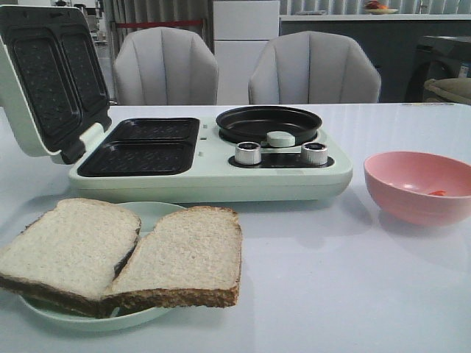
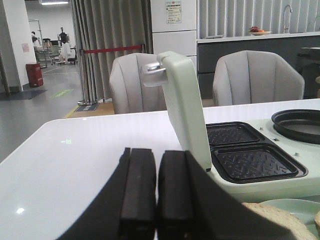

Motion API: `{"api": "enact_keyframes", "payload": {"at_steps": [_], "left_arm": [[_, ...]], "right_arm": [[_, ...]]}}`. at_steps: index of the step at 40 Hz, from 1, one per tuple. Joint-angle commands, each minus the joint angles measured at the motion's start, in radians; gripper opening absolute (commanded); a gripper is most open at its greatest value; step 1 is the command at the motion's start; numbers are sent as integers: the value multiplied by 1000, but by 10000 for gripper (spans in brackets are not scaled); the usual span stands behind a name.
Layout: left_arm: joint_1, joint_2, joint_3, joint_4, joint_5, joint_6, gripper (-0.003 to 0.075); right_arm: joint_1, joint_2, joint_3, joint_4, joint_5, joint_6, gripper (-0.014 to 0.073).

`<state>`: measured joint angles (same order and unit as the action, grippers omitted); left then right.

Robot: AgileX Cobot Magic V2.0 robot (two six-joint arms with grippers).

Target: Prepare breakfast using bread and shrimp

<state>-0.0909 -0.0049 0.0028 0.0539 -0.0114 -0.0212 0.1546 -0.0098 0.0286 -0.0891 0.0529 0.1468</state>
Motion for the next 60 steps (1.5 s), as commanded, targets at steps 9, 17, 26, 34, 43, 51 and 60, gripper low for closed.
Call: {"api": "enact_keyframes", "payload": {"at_steps": [9,17,26,34,43,51,60], "left_arm": [[-5,-18,7,-4,-80,-7,111],[-5,-18,7,-4,-80,-7,111],[-5,-18,7,-4,-80,-7,111],[-5,-18,7,-4,-81,-7,111],[-5,-18,5,-6,-274,-7,111],[-5,-11,-116,-25,-167,-7,111],[-5,102,-392,-85,227,-7,111]], "right_arm": [[-1,-20,-6,-2,-86,-4,143],[-1,-20,-6,-2,-86,-4,143],[-1,-20,-6,-2,-86,-4,143],[-1,-20,-6,-2,-86,-4,143],[-1,-20,-6,-2,-86,-4,143],[-1,-20,-6,-2,-86,-4,143],[-1,-20,-6,-2,-86,-4,143]]}}
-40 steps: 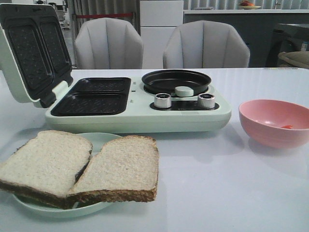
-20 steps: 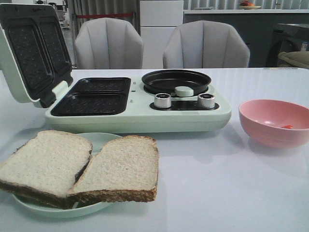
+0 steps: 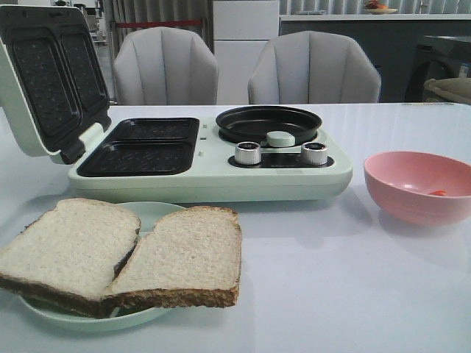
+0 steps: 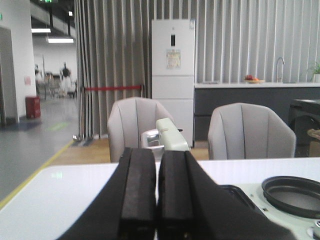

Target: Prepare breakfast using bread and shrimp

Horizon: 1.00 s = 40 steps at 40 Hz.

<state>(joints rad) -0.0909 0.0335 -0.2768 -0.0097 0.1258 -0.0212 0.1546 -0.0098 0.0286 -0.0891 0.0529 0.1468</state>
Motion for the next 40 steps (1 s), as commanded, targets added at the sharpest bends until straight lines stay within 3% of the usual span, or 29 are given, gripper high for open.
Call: {"api": "enact_keyframes", "payload": {"at_steps": [1,5,27,32,37,40], "left_arm": [[-5,77,-133,-22,126,-7,111],[-5,123,-197,-24,242,-7,111],[-5,149,-194,-39,178,-7,137],[-5,149,-194,-15,169,-7,279],[-5,149,-194,22,177,-7,499],[-5,149,-194,30,170,-7,547]], "right_arm": [[-1,-20,-6,-2,-86,-4,143],[-1,-20,-6,-2,-86,-4,143],[-1,-20,-6,-2,-86,-4,143],[-1,-20,-6,-2,-86,-4,143],[-1,-20,-6,-2,-86,-4,143],[-1,-20,-6,-2,-86,-4,143]]}}
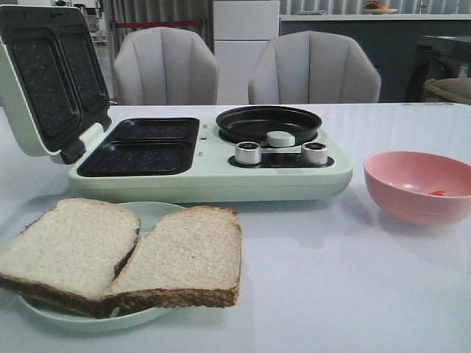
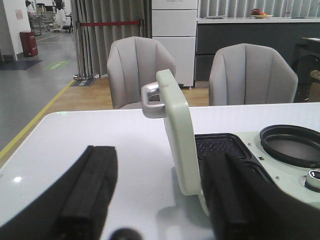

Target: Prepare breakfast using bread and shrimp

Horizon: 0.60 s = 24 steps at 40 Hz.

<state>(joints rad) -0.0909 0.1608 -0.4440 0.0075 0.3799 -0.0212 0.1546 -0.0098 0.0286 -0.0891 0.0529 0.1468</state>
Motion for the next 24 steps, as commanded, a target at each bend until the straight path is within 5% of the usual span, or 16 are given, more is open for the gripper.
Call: {"api": "enact_keyframes", "payload": {"at_steps": [1,13,24], "left_arm": [[-5,21,-26,13,-86,-7,546],[-5,21,-26,11,-74,-7,539],[-38,78,-20,120,129,160,507]], "right_arm": [[-1,-20,-6,-2,-86,-4,143],[-1,-20,-6,-2,-86,-4,143],[-1,-20,-6,-2,-86,-4,143]]}}
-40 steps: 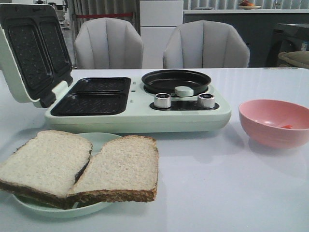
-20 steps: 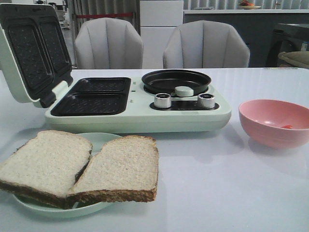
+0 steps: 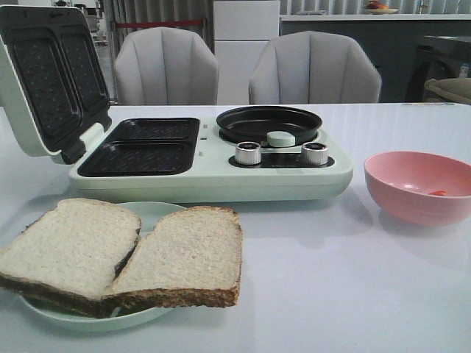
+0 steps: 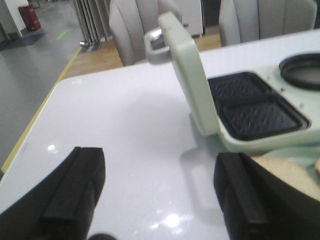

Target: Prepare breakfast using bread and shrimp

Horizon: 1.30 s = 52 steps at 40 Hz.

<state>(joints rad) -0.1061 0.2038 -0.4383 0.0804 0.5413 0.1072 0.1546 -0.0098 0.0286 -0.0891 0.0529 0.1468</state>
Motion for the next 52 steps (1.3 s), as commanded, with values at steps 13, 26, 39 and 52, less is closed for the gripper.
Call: {"api": "enact_keyframes", "payload": {"at_steps": [13,26,39,52], "left_arm": [[-212,169,-26,345,2,31,507],[-521,349,-26,497,88,30,507],[-747,647,-24,671,116,32,507],[-755,880,-24,816,93,32,507]], "right_arm": [[-1,-20,-6,-2,-86,-4,143],[-1,-20,-6,-2,-86,-4,143],[-1,-20,-6,-2,-86,-4,143],[-1,-20,-6,-2,-86,-4,143]]}}
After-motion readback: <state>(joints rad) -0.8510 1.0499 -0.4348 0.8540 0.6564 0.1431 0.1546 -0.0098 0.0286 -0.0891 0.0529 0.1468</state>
